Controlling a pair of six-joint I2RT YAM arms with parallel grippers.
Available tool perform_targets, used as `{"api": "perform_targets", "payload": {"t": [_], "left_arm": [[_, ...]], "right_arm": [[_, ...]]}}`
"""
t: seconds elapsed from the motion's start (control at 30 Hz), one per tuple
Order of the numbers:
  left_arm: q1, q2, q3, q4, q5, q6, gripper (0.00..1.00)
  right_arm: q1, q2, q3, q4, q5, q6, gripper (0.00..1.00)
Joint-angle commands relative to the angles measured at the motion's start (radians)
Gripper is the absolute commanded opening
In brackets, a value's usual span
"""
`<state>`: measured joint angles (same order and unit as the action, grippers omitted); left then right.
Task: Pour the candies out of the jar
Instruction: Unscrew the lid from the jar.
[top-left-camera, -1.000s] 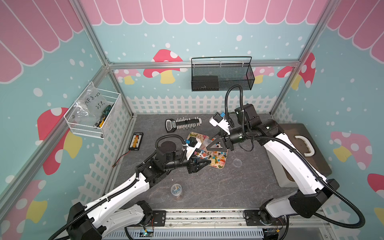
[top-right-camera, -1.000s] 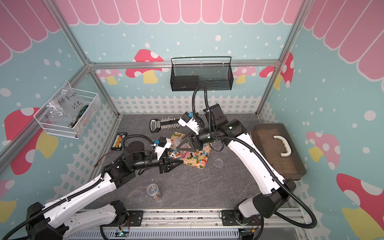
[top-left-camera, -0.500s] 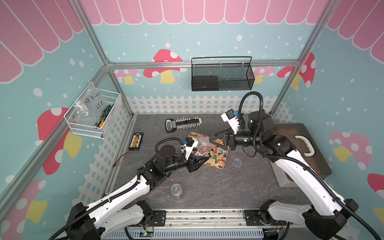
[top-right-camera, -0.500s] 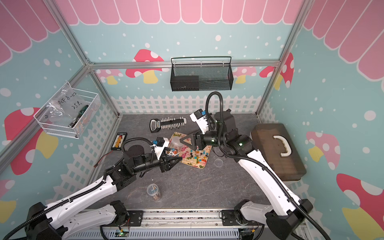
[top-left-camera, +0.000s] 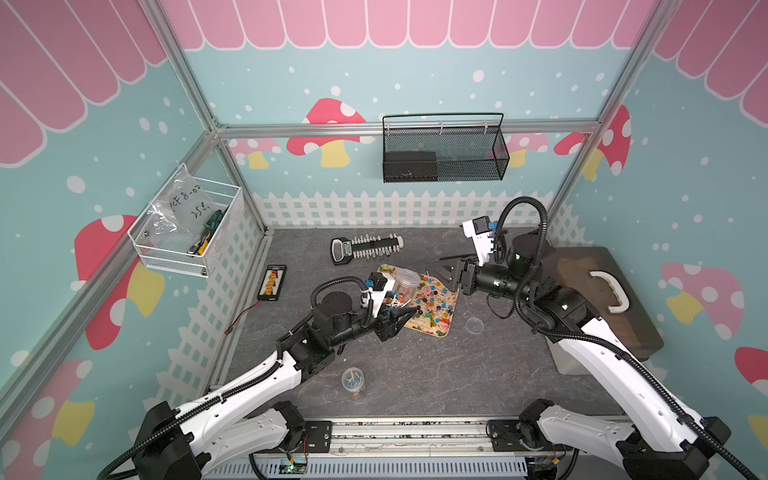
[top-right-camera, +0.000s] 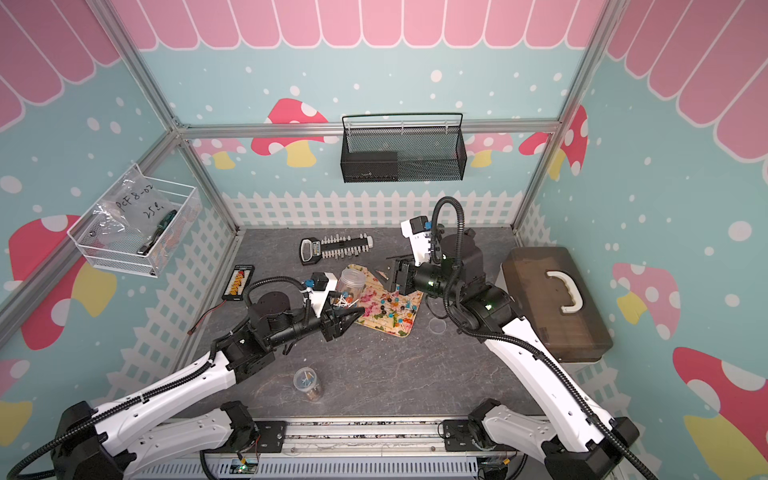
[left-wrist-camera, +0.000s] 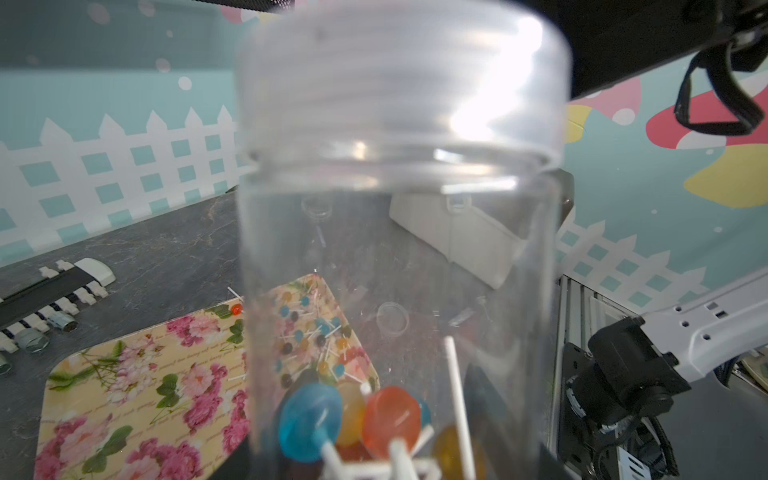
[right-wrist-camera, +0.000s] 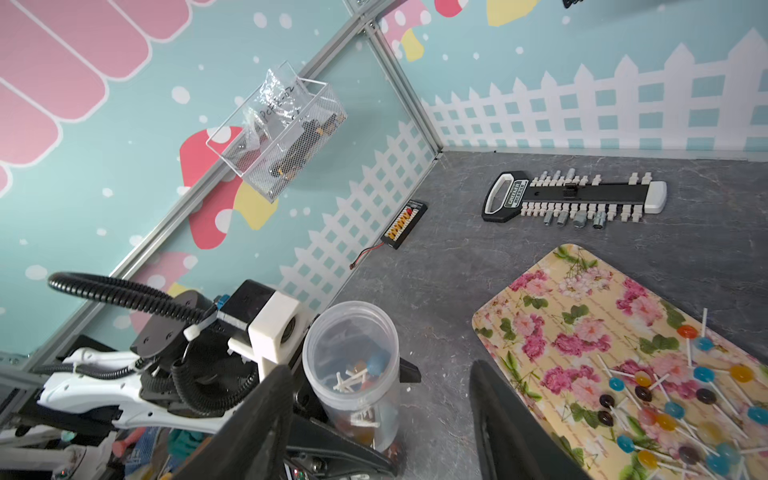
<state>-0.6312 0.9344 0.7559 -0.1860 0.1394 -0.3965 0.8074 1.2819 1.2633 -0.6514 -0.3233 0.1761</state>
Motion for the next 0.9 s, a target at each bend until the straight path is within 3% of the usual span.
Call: {"api": "perform_targets", "payload": {"t": [0.0, 0.2, 0.37, 0.87], "left_arm": [[-0.026, 0.017, 0.021, 0.011, 0.117, 0.097, 0.94], [-0.094, 0.050, 0.058, 0.024, 0.147, 0.234, 0.93], [-0.096, 0.085, 0.084, 0.055, 0.253, 0.282, 0.93], [-0.096, 0.033, 0.030, 0.180, 0.309, 0.298, 0.83]], "right_arm": [[-0.042, 0.035, 0.093, -0.045, -0.169, -0.084, 0.29], [-0.124, 0.113, 0.281, -0.168, -0.336, -0.171, 0.28], [-0.171, 0.159, 0.400, -0.261, -0.434, -0.232, 0.28], [-0.227, 0.174, 0.440, -0.310, -0.600, -0.240, 0.26]]}}
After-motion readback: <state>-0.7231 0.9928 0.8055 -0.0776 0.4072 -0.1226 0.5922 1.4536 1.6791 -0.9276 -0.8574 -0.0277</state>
